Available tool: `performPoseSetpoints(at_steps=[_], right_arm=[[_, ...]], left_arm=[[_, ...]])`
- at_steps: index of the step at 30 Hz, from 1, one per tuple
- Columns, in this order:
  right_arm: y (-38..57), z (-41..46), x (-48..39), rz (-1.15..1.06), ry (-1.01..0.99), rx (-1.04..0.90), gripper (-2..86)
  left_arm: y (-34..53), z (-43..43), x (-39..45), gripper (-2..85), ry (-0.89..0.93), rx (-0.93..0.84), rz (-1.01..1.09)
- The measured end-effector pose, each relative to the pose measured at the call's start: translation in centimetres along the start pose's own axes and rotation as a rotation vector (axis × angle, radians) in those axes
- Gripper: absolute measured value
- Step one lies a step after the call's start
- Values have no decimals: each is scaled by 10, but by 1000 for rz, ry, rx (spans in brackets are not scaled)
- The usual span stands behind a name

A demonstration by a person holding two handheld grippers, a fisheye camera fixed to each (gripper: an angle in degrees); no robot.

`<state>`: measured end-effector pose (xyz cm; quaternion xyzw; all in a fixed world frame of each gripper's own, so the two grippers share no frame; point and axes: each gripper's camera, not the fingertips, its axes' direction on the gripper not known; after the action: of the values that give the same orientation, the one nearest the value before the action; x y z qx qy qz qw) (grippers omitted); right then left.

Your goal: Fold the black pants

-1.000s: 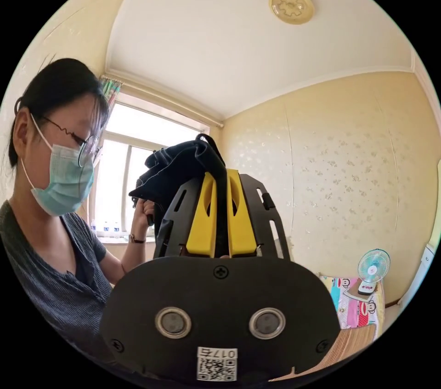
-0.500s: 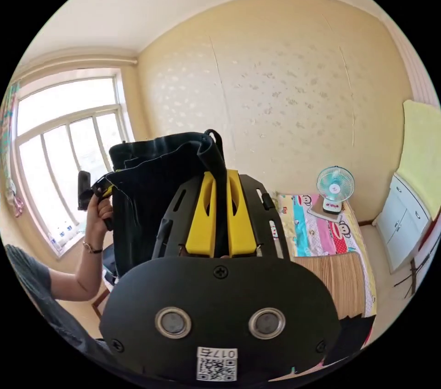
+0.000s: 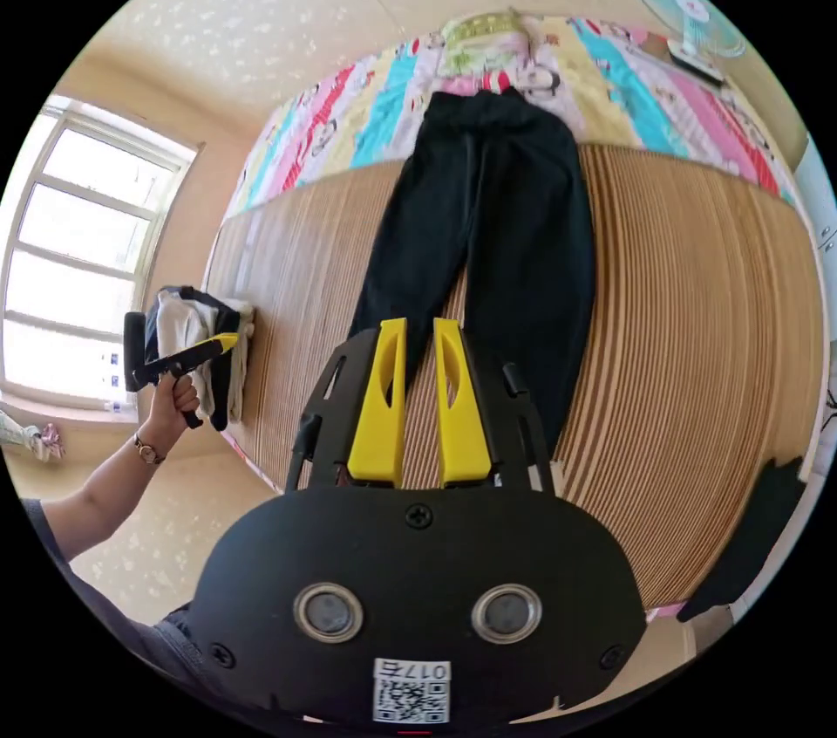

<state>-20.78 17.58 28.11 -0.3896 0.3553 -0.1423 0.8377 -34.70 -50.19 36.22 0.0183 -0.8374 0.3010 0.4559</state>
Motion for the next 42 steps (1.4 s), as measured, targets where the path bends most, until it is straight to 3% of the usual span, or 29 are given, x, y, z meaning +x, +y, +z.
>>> performPoseSetpoints(at_steps=[2, 7, 9, 11, 14, 17, 22, 25, 29, 36, 39, 42], right_arm=[[50, 28, 21, 12, -55, -91, 73], [144, 37, 45, 61, -148, -218, 81], [165, 11, 58, 112, -154, -207, 82], [172, -22, 70, 137, -129, -158, 84], [178, -78, 99, 187, -30, -85, 91], [198, -126, 139, 276, 82, -41, 95], [250, -164, 183, 348, 111, -154, 91], [278, -179, 197, 317, 54, -226, 60], [293, -242, 215, 360, -107, -179, 25], [271, -356, 146, 73, -318, -121, 17], [254, -373, 126, -36, -381, -145, 18], [237, -383, 116, -172, -418, -220, 23]], left_arm=[[57, 59, -18, 113, 23, -147, -4], [130, 114, -7, 114, 60, -268, 19], [141, 128, 2, 101, 13, -310, 34], [147, 129, 14, 41, -178, -284, 105], [143, 125, 15, 9, -244, -278, 154], [142, 118, 2, -5, -199, -280, 158], [160, 99, -25, -7, -166, -324, 74], [171, 81, -39, -2, -177, -330, -21], [165, 44, -35, 51, 20, -203, -54], [108, 50, 64, 156, 337, -247, 172], [95, 75, 94, 165, 287, -335, 224], [92, 91, 105, 78, 123, -428, 238]])
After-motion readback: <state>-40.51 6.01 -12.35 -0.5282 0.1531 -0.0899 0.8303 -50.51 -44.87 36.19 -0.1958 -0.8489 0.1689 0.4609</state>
